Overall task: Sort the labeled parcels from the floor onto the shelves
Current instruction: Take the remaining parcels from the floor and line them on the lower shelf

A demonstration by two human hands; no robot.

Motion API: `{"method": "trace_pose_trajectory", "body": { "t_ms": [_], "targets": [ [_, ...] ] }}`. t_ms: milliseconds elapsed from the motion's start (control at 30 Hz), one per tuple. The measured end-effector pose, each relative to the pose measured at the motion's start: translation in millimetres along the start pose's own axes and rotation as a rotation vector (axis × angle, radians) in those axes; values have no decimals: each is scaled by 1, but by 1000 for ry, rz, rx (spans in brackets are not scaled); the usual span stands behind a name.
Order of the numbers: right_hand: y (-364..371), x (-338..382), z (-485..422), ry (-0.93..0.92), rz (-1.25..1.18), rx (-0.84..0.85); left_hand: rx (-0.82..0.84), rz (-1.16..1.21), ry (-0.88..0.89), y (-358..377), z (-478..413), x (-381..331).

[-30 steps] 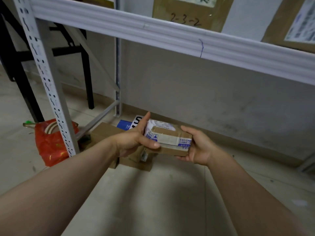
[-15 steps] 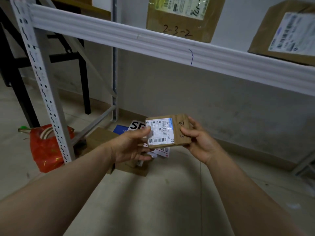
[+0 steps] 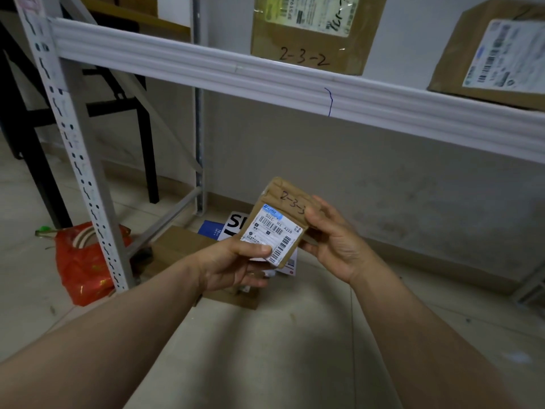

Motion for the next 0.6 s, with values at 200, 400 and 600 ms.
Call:
{"method": "trace_pose_trajectory", "body": {
  "t_ms": [200, 400, 600],
  "targets": [
    [-1, 9, 5, -29, 117, -78, 19, -9, -44, -1, 6, 4],
    [-1, 11, 9, -66, 184, -67, 24, 30, 8, -1, 6, -3],
    [7, 17, 7, -128, 133, -94, 29, -5, 134, 2, 5, -16]
  ]
}}
Point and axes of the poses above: each hand's wrist, its own z-axis away from the middle knuckle, its own y-axis out of the palm, x = y × z, the point moved 3 cm from there along -z, towards the middle knuckle, and after that the axes turned 8 degrees about y, right-handed, at the moved point
